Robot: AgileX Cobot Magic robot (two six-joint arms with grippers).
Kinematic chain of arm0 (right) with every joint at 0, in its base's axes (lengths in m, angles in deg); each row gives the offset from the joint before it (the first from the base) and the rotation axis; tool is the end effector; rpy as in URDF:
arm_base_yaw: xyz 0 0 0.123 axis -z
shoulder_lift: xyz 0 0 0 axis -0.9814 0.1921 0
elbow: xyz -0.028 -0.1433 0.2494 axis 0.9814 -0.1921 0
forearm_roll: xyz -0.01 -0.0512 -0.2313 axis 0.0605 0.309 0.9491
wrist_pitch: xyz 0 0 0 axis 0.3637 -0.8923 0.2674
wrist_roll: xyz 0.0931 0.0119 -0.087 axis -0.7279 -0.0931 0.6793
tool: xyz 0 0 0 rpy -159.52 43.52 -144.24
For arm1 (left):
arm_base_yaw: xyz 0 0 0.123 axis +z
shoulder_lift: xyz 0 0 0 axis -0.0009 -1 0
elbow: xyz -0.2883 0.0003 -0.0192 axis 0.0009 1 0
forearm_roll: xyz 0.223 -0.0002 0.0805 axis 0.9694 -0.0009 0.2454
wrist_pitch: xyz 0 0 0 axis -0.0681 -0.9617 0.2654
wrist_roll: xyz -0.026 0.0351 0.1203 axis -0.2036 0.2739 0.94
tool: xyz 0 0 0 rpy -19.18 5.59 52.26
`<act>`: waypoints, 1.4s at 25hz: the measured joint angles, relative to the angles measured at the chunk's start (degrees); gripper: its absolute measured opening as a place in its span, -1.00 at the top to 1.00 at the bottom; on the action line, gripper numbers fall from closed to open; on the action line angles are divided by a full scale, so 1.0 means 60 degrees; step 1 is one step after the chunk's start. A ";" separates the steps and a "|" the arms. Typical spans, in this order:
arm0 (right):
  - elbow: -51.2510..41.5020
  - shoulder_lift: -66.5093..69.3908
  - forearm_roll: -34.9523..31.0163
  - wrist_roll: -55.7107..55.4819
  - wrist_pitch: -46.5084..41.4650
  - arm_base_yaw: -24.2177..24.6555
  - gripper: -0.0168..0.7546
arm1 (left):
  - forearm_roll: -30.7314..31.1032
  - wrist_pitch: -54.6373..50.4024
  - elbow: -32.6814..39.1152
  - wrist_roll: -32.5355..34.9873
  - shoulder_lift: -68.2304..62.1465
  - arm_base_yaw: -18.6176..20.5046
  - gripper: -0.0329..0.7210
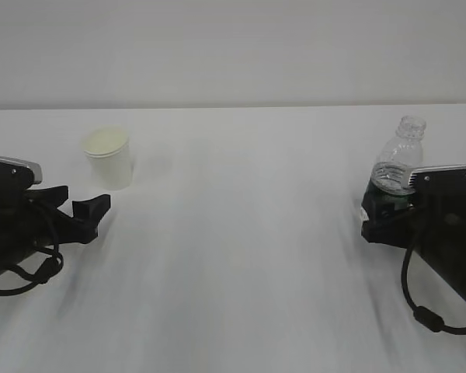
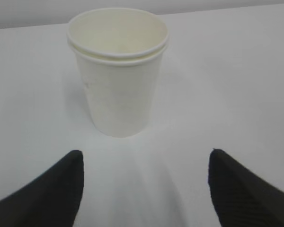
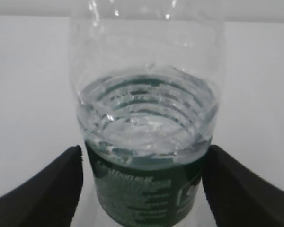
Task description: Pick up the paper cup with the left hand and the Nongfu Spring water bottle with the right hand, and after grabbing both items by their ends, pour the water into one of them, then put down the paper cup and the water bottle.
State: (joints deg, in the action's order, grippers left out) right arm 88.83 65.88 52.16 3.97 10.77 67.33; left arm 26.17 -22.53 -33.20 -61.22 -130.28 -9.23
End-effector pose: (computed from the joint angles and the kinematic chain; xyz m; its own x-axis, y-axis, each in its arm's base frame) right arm 0.3258 0.0544 0.0820 -0.3284 -0.0743 -0.9416 -0.1150 0.9926 -0.0382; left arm 0.3366 -0.0760 0.0858 -0.3069 0.0254 -0.9514 0.3045 0.9497 -0.0729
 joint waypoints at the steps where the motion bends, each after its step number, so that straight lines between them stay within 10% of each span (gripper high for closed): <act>1: 0.0078 0.0121 0.0002 0.0000 0.0000 0.0000 -0.56 | 0.0017 0.0000 0.0000 0.0000 0.0000 0.0000 -0.65; 35: 0.1675 0.1156 -0.0350 0.0012 0.0000 0.0000 -0.52 | 0.0075 0.0000 0.0000 0.0000 0.0000 0.0000 -0.64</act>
State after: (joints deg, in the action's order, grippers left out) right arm 98.88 72.82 50.06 4.04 10.77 67.33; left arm 26.62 -22.53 -33.20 -61.22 -130.28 -9.23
